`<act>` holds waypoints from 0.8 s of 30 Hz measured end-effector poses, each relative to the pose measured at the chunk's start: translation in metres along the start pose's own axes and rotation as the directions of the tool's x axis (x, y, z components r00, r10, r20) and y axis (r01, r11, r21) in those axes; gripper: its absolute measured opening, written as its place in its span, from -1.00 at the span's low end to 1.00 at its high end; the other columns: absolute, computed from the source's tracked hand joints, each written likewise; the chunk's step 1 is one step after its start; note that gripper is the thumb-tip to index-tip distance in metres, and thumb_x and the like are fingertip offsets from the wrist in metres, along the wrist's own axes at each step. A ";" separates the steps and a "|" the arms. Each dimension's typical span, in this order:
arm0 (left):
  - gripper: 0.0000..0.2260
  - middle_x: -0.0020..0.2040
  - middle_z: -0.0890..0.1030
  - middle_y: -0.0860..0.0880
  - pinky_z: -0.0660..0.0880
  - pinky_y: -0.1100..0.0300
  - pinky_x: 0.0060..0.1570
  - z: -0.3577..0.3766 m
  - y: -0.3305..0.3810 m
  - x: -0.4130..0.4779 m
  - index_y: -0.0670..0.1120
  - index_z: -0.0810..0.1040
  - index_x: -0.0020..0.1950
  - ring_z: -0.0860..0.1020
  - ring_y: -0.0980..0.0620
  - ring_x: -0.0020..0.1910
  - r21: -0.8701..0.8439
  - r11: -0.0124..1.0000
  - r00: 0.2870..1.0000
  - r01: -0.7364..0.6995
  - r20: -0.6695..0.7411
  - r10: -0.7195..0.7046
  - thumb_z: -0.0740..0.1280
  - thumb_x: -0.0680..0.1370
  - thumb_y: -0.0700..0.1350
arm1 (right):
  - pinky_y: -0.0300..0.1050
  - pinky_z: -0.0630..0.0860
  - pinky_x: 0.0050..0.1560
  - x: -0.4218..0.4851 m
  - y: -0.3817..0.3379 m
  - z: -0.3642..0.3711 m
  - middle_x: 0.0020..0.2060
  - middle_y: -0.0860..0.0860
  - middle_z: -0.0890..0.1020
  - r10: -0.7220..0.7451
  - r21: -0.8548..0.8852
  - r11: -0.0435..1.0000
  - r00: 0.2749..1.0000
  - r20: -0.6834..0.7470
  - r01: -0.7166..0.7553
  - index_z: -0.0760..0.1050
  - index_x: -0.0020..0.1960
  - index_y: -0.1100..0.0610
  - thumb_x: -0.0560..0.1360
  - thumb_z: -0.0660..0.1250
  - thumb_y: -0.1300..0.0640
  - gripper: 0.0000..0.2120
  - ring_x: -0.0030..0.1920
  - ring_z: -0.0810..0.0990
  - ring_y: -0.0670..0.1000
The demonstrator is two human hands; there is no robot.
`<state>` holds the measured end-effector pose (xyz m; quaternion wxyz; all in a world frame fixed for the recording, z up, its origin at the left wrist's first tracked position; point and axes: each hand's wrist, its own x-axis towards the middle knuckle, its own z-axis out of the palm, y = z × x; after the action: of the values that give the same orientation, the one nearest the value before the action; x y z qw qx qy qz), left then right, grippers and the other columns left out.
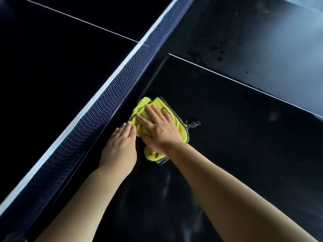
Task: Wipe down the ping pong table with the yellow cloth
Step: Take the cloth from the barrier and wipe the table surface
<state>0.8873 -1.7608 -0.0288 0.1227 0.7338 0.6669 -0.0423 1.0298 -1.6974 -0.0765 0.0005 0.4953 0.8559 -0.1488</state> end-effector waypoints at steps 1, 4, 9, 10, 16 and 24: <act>-0.50 0.55 -0.08 -0.10 -0.20 0.18 0.45 0.003 0.002 -0.012 -0.17 -0.07 0.54 -0.09 0.02 0.53 0.013 1.000 1.000 0.001 0.011 -0.001 0.01 0.63 -0.18 | 0.10 -0.25 0.54 -0.013 -0.006 0.004 0.59 0.01 -0.10 -0.013 0.003 1.000 1.000 0.005 0.013 0.00 0.57 -0.18 0.55 0.12 -0.21 -0.37 0.57 -0.21 0.04; -0.54 0.54 0.08 -0.12 -0.15 0.17 0.47 0.012 0.009 -0.053 -0.20 0.10 0.52 0.03 0.02 0.52 0.028 1.000 1.000 0.013 -0.004 -0.013 0.04 0.61 -0.21 | 0.09 -0.29 0.53 -0.051 -0.026 0.015 0.59 0.02 -0.14 -0.065 0.005 0.998 0.997 0.036 0.065 -0.04 0.58 -0.18 0.56 0.10 -0.21 -0.35 0.56 -0.25 0.04; -0.55 0.53 0.12 -0.08 -0.16 0.19 0.45 0.025 0.022 -0.127 -0.16 0.15 0.51 0.08 0.04 0.51 0.044 0.998 0.999 0.046 0.013 -0.046 0.06 0.60 -0.22 | 0.09 -0.29 0.53 -0.115 -0.048 0.031 0.58 0.02 -0.17 -0.157 0.011 0.988 0.986 0.063 0.156 -0.06 0.58 -0.17 0.56 0.11 -0.23 -0.34 0.56 -0.26 0.04; -0.54 0.53 0.10 -0.08 -0.16 0.20 0.44 0.028 0.027 -0.142 -0.14 0.13 0.52 0.06 0.04 0.51 0.045 0.997 0.997 0.065 0.030 -0.066 0.05 0.61 -0.22 | 0.09 -0.28 0.53 -0.128 -0.052 0.034 0.58 0.02 -0.16 -0.174 0.016 0.985 0.982 0.067 0.173 -0.05 0.58 -0.17 0.56 0.12 -0.23 -0.34 0.56 -0.26 0.04; -0.52 0.55 -0.05 -0.10 -0.16 0.17 0.47 0.049 0.057 -0.219 -0.14 -0.02 0.55 -0.05 -0.01 0.53 0.107 0.986 0.983 0.125 0.123 -0.138 0.00 0.63 -0.21 | 0.10 -0.26 0.53 -0.205 -0.077 0.047 0.58 0.04 -0.15 -0.209 0.050 0.977 0.974 0.083 0.205 0.00 0.58 -0.15 0.54 0.16 -0.17 -0.34 0.56 -0.27 0.04; -0.55 0.50 0.10 -0.24 -0.02 0.10 0.45 0.073 0.065 -0.301 -0.25 0.14 0.49 0.15 -0.12 0.49 0.095 0.995 0.993 -0.006 0.117 -0.006 -0.06 0.59 -0.26 | 0.06 -0.32 0.52 -0.299 -0.116 0.065 0.56 0.01 -0.19 -0.095 0.063 0.994 0.992 0.079 0.090 -0.06 0.57 -0.17 0.48 -0.07 -0.22 -0.33 0.54 -0.32 0.03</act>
<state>0.9272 -2.0749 -0.0234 0.1265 0.7350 0.6558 -0.1170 1.0739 -2.0215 -0.0649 0.0142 0.4484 0.8724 -0.1942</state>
